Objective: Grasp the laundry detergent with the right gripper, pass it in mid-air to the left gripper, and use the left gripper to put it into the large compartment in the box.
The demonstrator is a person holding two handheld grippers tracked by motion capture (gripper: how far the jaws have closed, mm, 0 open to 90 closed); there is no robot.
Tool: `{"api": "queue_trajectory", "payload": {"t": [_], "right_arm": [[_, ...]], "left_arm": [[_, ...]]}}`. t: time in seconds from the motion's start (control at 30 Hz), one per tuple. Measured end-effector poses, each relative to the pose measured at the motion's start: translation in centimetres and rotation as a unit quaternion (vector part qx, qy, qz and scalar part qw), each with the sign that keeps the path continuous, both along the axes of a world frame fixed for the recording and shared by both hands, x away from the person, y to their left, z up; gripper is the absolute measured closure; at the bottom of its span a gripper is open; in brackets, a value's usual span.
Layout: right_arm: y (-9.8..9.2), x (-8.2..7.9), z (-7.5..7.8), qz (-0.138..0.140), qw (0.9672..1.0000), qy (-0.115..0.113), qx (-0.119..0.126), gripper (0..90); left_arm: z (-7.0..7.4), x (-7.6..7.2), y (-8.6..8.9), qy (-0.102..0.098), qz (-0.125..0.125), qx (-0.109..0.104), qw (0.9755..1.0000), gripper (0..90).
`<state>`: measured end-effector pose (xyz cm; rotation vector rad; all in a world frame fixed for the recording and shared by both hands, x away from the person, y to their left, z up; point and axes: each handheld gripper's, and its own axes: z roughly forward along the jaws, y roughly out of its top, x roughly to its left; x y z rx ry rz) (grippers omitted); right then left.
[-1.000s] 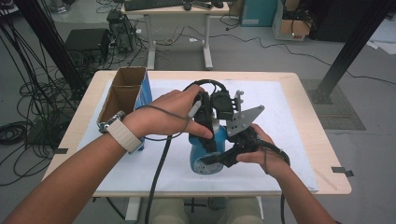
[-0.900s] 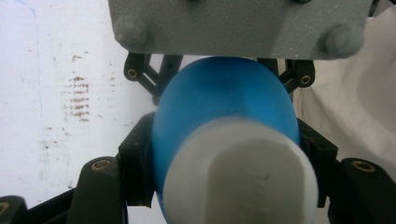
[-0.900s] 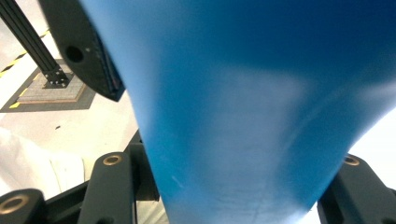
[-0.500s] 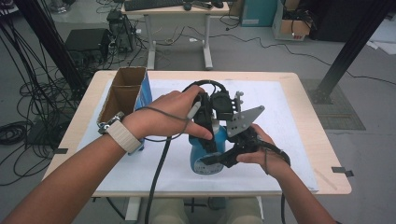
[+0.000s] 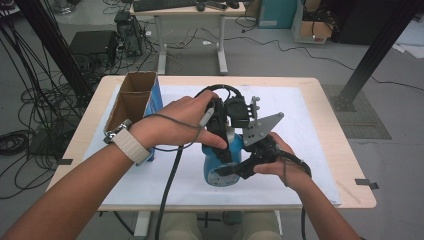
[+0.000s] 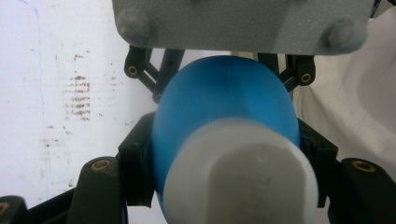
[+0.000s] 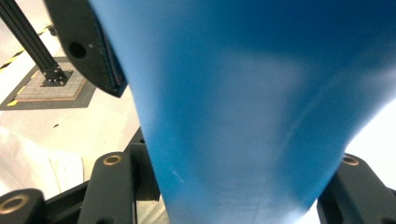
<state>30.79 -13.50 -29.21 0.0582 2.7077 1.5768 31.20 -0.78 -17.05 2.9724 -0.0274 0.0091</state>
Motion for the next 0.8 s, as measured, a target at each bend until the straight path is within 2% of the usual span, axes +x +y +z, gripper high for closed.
{"api": "queue_trajectory", "payload": {"t": [0.1, 0.33, 0.4, 0.47, 0.53, 0.63, 0.7, 0.73, 0.8], "right_arm": [[-0.05, -0.01, 0.04, 0.000, 1.0000, 0.001, -0.001, 43.3], [-0.05, 0.02, 0.14, -0.002, 1.0000, 0.000, -0.003, 43.3], [0.00, 0.05, 0.21, -0.001, 1.0000, 0.001, -0.003, 43.3], [0.02, 0.07, 0.26, 0.000, 1.0000, 0.001, -0.004, 43.3], [-0.03, -0.05, 0.39, -0.002, 0.9999, 0.010, -0.006, 43.3], [-0.02, 0.01, 0.46, -0.002, 1.0000, 0.007, -0.007, 43.3], [-0.04, 0.03, 0.49, -0.003, 1.0000, 0.005, -0.007, 43.3], [-0.05, 0.00, 0.52, -0.003, 0.9999, 0.007, -0.008, 43.3], [-0.09, 0.02, 0.56, -0.002, 0.9999, 0.006, -0.009, 43.3]], "left_arm": [[0.00, 0.04, -0.03, 0.006, 0.000, 0.000, 1.0000, 37.6], [0.09, 0.09, 0.06, 0.003, 0.002, 0.000, 1.0000, 37.5], [0.13, 0.22, 0.08, 0.003, -0.006, -0.001, 1.0000, 37.5], [0.18, 0.11, 0.16, 0.002, 0.002, -0.003, 1.0000, 37.5], [0.20, 0.12, 0.18, 0.000, 0.002, -0.004, 1.0000, 37.5], [0.25, 0.14, 0.18, -0.001, 0.001, -0.004, 1.0000, 37.5], [0.22, 0.14, 0.16, 0.006, 0.003, -0.005, 1.0000, 37.5], [0.27, 0.21, 0.13, 0.000, -0.004, -0.005, 1.0000, 37.5], [0.27, 0.14, 0.14, 0.000, 0.001, -0.006, 1.0000, 37.5]]}}
